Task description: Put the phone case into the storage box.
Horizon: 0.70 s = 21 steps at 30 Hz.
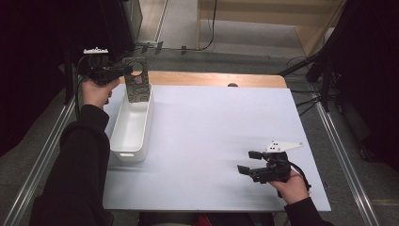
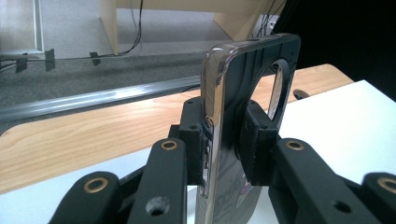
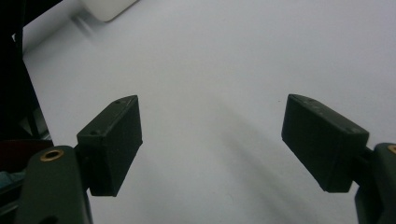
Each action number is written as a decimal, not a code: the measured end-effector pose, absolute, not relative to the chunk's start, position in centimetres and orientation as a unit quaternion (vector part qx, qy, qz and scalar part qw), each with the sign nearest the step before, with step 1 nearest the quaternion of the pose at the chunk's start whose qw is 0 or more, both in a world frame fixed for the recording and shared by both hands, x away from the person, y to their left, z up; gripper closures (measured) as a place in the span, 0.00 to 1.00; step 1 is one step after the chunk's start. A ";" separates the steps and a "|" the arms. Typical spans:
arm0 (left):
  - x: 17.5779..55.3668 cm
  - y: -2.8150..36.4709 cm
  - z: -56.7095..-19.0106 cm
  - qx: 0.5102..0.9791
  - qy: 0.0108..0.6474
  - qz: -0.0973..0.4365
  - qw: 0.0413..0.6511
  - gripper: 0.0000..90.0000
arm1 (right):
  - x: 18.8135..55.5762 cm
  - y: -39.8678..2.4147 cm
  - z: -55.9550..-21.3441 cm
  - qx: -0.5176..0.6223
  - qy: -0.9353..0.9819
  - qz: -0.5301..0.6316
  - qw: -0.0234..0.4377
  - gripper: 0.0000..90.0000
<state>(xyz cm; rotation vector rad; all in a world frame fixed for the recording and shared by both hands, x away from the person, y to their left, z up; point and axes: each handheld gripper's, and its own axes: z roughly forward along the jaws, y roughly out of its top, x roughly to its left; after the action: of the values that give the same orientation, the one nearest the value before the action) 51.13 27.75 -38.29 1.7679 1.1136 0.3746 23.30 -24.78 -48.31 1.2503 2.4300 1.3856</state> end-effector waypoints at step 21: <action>51.2 27.9 -40.3 0.722 0.465 0.150 0.489 0.80 | 23.3 -24.7 -48.5 0.407 0.794 0.449 0.037 0.21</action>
<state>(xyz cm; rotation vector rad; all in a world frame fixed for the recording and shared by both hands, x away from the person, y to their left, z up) 51.21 27.87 -40.26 1.7553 1.1296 0.3633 23.35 -24.72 -48.50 1.2496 2.4392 1.3799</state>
